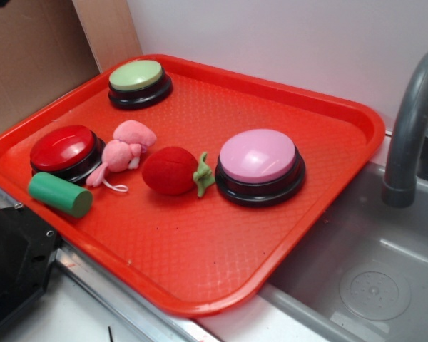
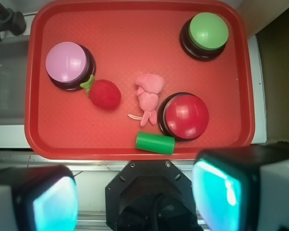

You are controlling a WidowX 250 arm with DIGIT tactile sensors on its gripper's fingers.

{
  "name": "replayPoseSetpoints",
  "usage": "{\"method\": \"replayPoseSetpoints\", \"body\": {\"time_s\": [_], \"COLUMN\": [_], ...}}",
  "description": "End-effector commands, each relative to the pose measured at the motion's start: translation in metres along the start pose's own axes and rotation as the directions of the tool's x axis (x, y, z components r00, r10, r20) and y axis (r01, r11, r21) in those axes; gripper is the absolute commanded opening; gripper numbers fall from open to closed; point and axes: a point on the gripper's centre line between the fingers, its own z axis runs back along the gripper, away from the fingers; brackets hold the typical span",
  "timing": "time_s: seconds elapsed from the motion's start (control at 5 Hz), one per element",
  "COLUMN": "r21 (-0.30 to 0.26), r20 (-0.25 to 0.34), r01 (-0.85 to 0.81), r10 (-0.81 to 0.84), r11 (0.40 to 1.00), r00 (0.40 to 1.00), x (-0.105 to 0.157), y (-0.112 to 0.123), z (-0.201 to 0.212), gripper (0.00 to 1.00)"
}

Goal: Push the pink button.

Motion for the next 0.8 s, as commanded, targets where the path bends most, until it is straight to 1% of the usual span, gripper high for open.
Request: {"method": "replayPoseSetpoints", "body": {"time_s": [0.0,0.2,0.4,0.6], "r21": [0.000,-0.027,-0.008,-0.083], "r20": [0.000,-0.002,-0.127,-0.044], "r01": [0.000,0.246,0.483,0.680], "r10": [0.000,-0.246,-0.480,-0.685], "r11": [1.000,0.969,0.876,0.728], "r00": [1.000,0.969,0.868,0.728], "x": [0.000,0.045,0.074,0.086], "y": [0.000,-0.045,-0.082,-0.093], "z": [0.000,-0.044,-0.083,-0.121], "gripper": [1.00,1.00,1.00,1.00]}}
